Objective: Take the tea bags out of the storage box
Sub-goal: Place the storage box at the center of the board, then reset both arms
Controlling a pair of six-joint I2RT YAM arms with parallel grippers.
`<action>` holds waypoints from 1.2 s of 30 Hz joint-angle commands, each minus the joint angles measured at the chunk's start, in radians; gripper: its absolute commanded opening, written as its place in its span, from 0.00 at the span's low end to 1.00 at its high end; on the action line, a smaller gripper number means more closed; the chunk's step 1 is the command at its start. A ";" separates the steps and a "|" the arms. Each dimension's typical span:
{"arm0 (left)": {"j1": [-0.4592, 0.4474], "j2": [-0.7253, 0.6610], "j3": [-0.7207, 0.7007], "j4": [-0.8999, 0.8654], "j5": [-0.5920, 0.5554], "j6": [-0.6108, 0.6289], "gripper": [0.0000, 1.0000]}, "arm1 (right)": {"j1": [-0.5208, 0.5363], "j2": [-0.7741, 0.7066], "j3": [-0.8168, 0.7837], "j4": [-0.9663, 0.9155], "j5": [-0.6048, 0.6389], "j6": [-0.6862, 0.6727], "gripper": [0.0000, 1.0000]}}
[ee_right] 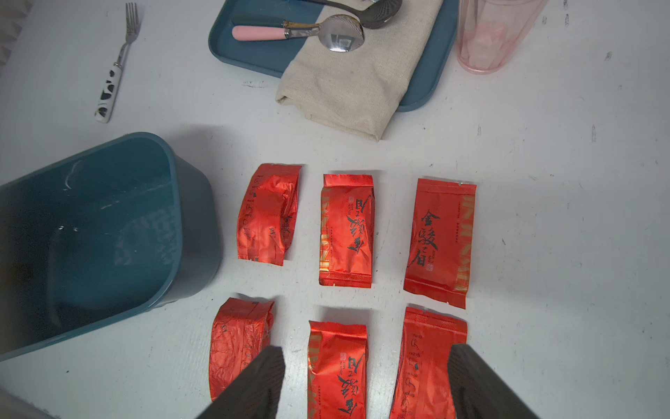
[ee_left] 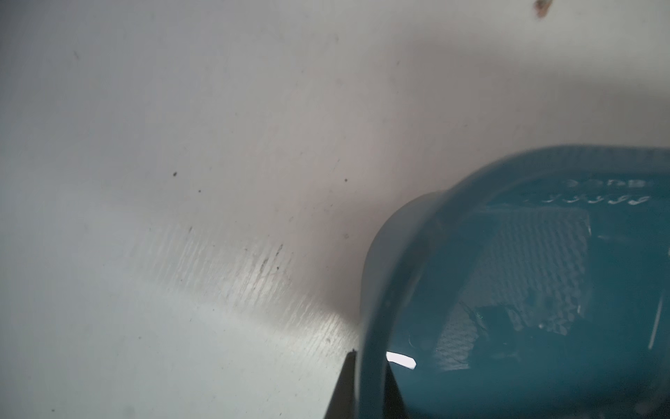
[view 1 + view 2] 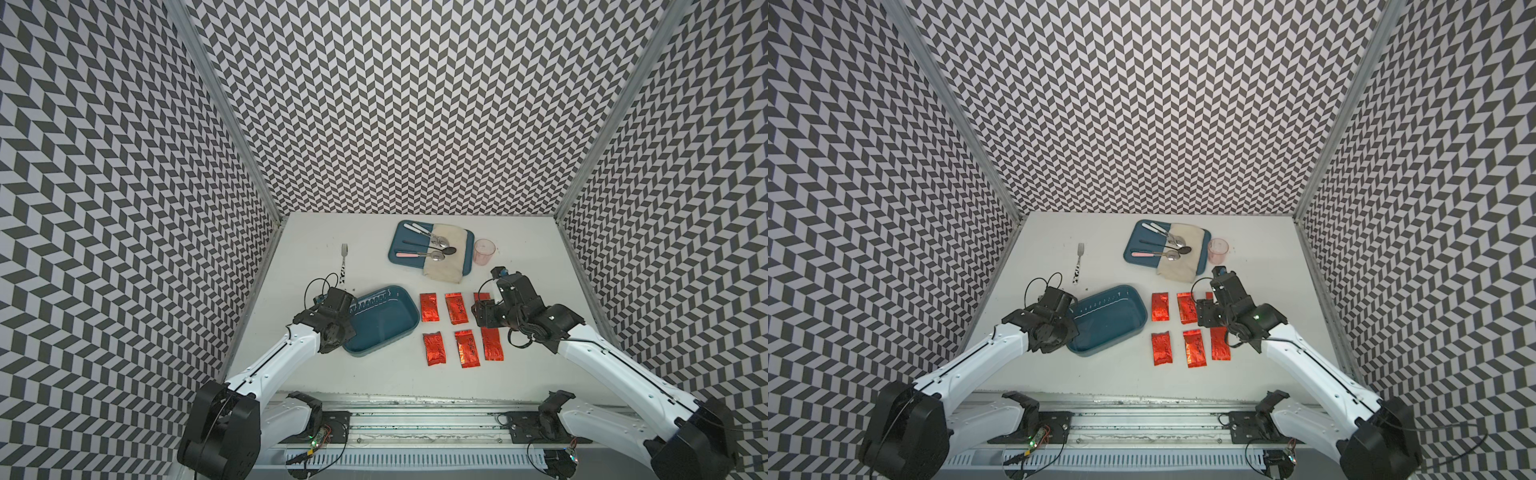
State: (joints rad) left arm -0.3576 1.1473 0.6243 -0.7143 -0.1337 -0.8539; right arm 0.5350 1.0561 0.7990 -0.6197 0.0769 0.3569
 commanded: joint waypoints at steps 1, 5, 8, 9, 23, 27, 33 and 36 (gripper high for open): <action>0.007 -0.035 -0.016 0.054 0.005 -0.066 0.00 | -0.002 -0.034 -0.017 0.056 -0.010 -0.012 0.76; 0.007 -0.025 -0.034 0.065 0.015 -0.070 0.00 | -0.003 -0.047 -0.030 0.071 -0.006 -0.011 0.76; 0.008 -0.030 -0.025 0.083 0.046 -0.039 0.17 | -0.002 -0.056 -0.029 0.072 -0.002 -0.010 0.80; 0.008 -0.041 -0.021 0.078 0.046 -0.039 0.29 | -0.003 -0.061 -0.028 0.071 0.001 -0.010 0.82; 0.005 -0.340 0.069 0.445 -0.294 0.236 1.00 | -0.005 -0.190 -0.041 0.341 0.281 -0.090 0.99; 0.008 -0.338 -0.063 0.837 -0.434 0.434 0.99 | -0.013 -0.263 -0.218 0.679 0.440 -0.172 0.99; 0.009 -0.231 -0.192 1.119 -0.390 0.702 0.93 | -0.047 -0.239 -0.554 1.204 0.674 -0.319 0.99; 0.011 -0.174 -0.297 1.344 -0.420 0.773 0.92 | -0.099 -0.144 -0.569 1.204 0.670 -0.310 1.00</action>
State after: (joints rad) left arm -0.3527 0.9443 0.3931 0.3435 -0.5125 -0.2371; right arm 0.4709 0.8612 0.2310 0.3550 0.6571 0.0952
